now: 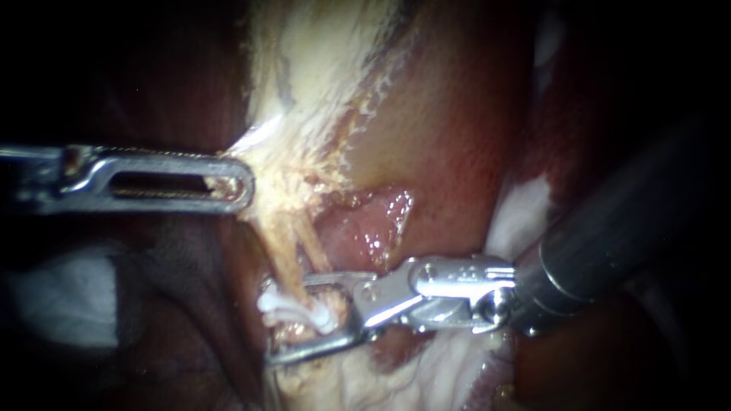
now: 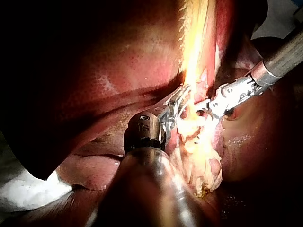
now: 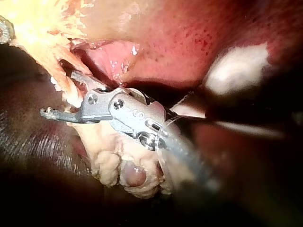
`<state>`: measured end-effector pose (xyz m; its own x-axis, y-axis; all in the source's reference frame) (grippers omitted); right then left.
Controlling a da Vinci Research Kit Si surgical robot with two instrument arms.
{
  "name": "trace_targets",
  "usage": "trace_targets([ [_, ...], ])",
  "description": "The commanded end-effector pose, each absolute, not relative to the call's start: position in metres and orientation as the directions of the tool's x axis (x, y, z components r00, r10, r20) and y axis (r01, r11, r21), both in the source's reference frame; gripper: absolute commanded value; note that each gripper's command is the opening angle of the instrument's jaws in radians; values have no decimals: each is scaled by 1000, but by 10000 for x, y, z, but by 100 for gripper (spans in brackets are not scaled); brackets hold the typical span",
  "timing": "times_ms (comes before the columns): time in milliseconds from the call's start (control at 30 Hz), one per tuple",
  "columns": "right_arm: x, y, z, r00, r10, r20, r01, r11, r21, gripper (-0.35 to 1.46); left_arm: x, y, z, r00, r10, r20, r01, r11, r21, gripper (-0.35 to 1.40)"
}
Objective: Going back second clip left tube
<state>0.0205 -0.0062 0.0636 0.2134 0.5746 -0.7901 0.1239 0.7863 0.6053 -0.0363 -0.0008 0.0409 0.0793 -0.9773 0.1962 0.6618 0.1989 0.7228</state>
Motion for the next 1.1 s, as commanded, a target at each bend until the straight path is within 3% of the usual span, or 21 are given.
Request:
trace_targets([
  [33,202,-62,633,214,573,-791,127,787,604,59,-363,-7,408,79,-977,196,662,198,723,-35],
  [667,163,-64,616,212,559,-802,153,791,592,60,-362,-7,409,80,-977,196,661,199,723,-35],
  [1100,201,-84,628,204,549,-811,174,795,581,60,-363,-6,410,80,-977,196,662,199,723,-35],
])
